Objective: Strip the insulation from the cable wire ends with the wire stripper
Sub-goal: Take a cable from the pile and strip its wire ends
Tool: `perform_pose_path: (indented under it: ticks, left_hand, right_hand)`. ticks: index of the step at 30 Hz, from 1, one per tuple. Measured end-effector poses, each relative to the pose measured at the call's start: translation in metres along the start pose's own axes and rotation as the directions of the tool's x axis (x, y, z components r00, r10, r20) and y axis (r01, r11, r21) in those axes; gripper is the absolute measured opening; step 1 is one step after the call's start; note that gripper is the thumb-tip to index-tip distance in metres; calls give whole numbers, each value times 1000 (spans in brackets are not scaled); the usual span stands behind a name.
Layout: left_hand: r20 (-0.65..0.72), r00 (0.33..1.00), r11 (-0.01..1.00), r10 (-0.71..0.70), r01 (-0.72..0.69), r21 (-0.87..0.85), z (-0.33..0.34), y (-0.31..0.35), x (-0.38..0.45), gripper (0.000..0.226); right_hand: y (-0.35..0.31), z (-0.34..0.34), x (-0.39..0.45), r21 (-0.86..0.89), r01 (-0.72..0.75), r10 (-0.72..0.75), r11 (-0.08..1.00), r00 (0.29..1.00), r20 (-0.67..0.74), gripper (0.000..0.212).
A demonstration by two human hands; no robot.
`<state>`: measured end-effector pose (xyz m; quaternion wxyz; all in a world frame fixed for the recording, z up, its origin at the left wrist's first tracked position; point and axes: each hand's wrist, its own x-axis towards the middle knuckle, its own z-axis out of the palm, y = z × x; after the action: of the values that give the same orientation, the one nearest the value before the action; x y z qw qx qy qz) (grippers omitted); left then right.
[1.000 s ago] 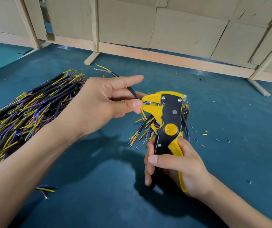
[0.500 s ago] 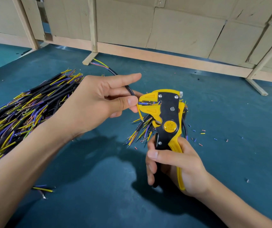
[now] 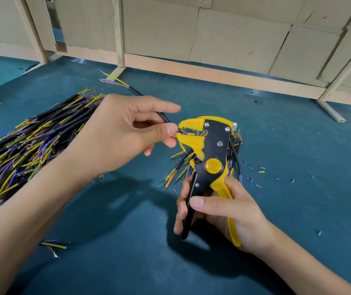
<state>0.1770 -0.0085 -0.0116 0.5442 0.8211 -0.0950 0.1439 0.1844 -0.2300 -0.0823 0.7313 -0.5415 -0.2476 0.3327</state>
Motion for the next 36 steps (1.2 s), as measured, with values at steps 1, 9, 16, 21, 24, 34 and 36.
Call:
perform_pose_path:
  ticks: [1, 9, 16, 21, 24, 34, 36]
  left_hand:
    - [-7, 1000, 1000, -13, 13, -20, 0, 0, 0, 24]
    - [-49, 996, 985, -70, 61, -164, 5, -2, 1, 23]
    - [-37, 995, 959, -95, 81, -273, 5, -5, 2, 24]
    - [-46, 999, 999, 0, -2, -47, 2, -4, 0, 24]
    - [-43, 999, 1000, 15, -15, 5, 2, -3, 0, 24]
    - [-46, 990, 943, 130, -109, 314, 0, -4, -4, 35]
    - [-27, 986, 925, 167, -147, 351, 0, -3, -4, 39]
  right_hand:
    - [0, 0, 0, 0, -2, 2, 1000, 1000, -4, 16]
    - [0, 0, 1, 22, 6, -6, 1000, 1000, -3, 15]
    - [-1, 0, 1, 20, 3, -3, 1000, 1000, -2, 15]
    - [-1, -1, 0, 18, -11, 11, 1000, 1000, -7, 15]
    - [-1, -1, 1, 7, -20, 20, 1000, 1000, -6, 16]
    - [-8, -3, 0, 8, -94, 93, 996, 995, 32, 19]
    - [-9, -3, 0, 33, -105, 104, 994, 994, 27, 19]
